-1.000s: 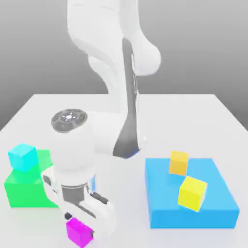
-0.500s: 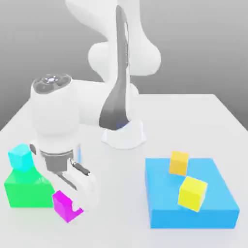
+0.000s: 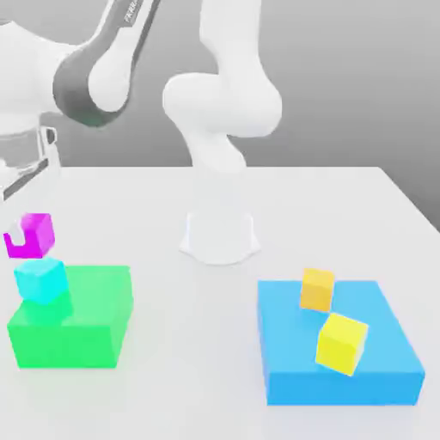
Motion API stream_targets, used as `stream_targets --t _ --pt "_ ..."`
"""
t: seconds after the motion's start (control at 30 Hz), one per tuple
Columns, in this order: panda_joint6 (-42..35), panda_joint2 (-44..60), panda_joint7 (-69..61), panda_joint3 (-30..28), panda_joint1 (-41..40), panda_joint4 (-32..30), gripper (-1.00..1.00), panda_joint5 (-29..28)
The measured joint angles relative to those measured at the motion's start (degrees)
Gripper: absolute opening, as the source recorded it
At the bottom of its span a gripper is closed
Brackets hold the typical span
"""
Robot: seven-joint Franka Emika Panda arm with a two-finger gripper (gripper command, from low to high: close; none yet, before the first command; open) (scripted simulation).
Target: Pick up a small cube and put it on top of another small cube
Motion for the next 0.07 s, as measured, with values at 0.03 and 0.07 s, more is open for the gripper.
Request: stream_targets --t 0.03,0.07 --pt "0.0 0.0 0.0 0.0 0.0 0.0 1.0 0.0" --pt "0.0 0.0 0.0 0.0 0.0 0.0 1.0 0.0"
